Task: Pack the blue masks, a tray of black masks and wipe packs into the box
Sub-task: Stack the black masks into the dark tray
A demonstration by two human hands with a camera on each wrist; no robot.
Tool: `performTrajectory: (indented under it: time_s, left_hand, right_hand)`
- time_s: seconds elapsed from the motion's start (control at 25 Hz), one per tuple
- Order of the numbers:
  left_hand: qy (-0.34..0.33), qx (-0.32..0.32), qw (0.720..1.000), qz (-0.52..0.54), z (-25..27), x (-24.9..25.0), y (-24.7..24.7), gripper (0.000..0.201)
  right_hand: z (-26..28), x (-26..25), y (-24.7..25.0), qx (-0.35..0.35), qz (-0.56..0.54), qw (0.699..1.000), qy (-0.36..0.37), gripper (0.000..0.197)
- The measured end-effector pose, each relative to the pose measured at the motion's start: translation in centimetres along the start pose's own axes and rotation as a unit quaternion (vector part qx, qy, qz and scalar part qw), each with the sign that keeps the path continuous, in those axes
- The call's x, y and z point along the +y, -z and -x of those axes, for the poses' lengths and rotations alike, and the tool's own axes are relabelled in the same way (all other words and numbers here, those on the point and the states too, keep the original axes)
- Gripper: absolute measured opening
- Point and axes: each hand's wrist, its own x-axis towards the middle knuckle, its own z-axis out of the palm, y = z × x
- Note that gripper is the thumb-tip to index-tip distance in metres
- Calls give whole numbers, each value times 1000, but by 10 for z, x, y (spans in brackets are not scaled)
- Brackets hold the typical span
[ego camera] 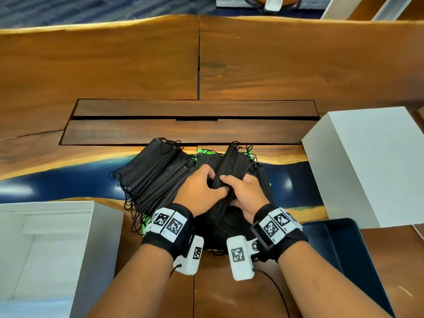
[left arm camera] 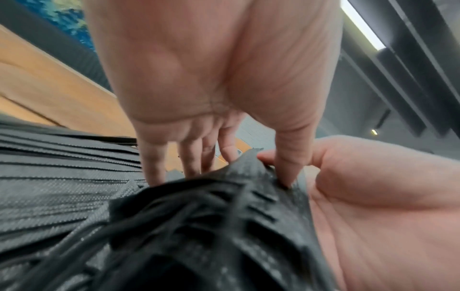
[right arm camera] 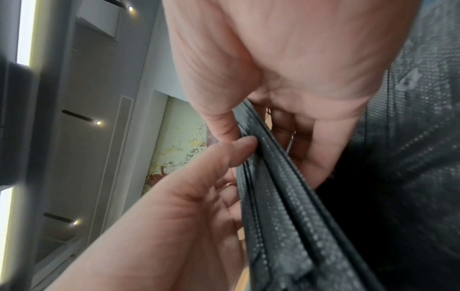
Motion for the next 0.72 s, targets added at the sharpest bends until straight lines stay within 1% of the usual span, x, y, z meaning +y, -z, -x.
performTrajectory:
  time_s: [0.08,0.12,0.2,0.24,0.28,0.32,0.44,0.52,0.6,0.72]
  left_hand:
    - [9,-20,994,112,6,0,3,41]
    - [21,-34,983,181,8,-1,4,46]
    - [63,-67,947,307,15,0,7,54]
    - [84,-82,925,362,18,0,6,50]
    - [101,-93,904,406,23,2,6,42]
    - [112,-99,884,442,27,2,5,35]
    - [135,-106,828,533,39,2,2,29]
    - [154,-99,802,569,43,0,1,27]
    - [173,-86,790,582,45,0,-1,27]
    - [183,-58,795,575,48,0,-2,25]
  right_hand:
    - [10,-4,0,-28,14,999,13,13]
    - [15,-5,-1,-45,28,998,21,14]
    - [27,-8,0,-84,54,995,26,20]
    - [32,-9,1,-104,66,992,25,25]
    - [35,-9,2,-116,80,990,26,30]
    - [39,-10,3,-117,92,988,30,33]
    - [44,-9,7,-67,95,992,40,34]
    - [46,-8,10,-36,87,995,39,32]
    - [46,-6,14,-17,80,996,45,28]
    - [52,-7,20,18,82,993,78,20]
